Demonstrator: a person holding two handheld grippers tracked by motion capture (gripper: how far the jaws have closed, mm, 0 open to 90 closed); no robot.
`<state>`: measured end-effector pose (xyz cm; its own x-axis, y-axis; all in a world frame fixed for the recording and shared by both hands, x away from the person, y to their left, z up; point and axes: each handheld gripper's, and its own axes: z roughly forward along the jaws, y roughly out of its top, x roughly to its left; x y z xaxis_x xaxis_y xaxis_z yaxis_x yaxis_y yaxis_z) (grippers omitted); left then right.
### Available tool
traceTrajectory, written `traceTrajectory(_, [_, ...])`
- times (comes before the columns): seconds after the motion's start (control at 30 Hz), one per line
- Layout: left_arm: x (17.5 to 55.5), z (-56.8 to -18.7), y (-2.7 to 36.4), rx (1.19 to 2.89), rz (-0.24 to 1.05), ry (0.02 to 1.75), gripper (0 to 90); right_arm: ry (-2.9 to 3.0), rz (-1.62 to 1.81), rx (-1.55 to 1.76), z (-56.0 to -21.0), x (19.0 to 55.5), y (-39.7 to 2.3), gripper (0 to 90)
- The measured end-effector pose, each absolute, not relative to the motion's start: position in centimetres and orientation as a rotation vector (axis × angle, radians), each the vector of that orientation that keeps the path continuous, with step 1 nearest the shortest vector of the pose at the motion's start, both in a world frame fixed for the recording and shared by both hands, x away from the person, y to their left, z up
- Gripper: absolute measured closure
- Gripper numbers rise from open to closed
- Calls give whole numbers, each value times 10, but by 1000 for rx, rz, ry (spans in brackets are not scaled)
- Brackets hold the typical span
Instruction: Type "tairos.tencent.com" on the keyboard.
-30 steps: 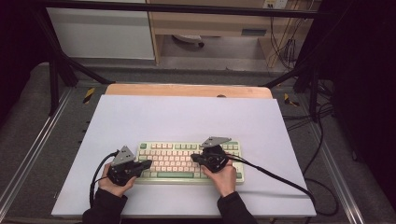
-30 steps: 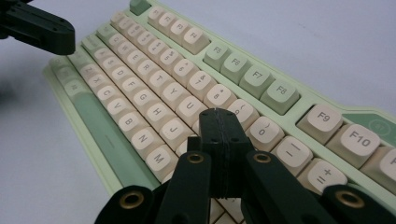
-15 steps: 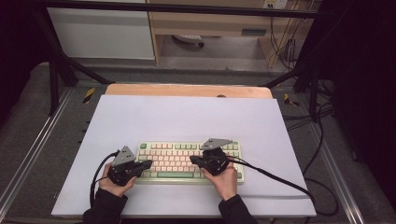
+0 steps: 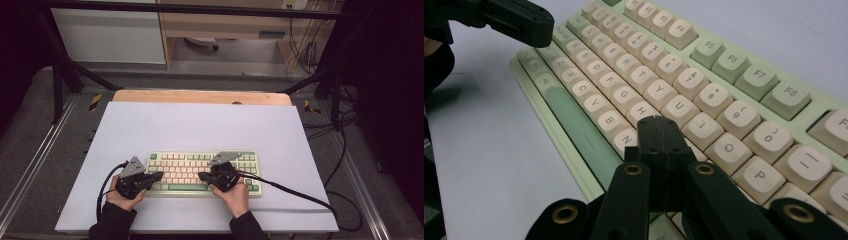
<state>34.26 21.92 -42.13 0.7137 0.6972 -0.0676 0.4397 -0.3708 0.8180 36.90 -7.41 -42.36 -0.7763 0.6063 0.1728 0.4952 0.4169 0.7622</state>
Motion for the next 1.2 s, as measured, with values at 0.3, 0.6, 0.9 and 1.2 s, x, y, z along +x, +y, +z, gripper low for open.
traceTrajectory(0.3, [343, -422, 219, 2026, 364, 867, 899, 2552, 1282, 992, -429, 368, -72, 900])
traceTrajectory(0.6, [343, -422, 219, 2028, 362, 866, 898, 2565, 1270, 992, -434, 368, -70, 900])
traceTrajectory(0.9, [343, -422, 218, 2031, 360, 864, 898, 2558, 1278, 992, -434, 366, -70, 900])
traceTrajectory(1.2, [341, -419, 219, 2026, 355, 850, 890, 2522, 1285, 970, -417, 366, -81, 900])
